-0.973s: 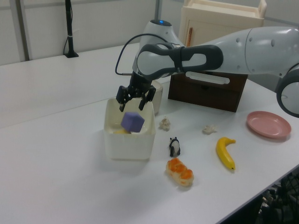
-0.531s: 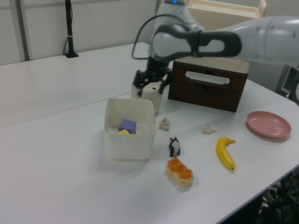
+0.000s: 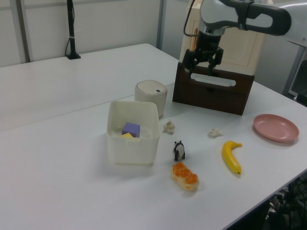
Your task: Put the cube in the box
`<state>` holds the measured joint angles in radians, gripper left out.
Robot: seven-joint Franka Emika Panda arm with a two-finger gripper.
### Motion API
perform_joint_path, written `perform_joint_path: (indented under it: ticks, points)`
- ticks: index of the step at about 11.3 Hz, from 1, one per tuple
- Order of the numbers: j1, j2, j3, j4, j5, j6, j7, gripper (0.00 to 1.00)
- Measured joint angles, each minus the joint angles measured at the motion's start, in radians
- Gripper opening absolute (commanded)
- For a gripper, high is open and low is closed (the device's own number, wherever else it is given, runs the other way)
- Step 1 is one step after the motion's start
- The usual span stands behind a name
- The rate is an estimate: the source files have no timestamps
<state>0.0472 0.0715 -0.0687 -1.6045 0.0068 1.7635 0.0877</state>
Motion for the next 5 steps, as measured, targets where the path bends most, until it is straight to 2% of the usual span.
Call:
perform_joint_path:
  ticks: [5]
  points:
    - [-0.003,0.012,0.002,-0.011,0.000,-0.003,-0.002,1.00]
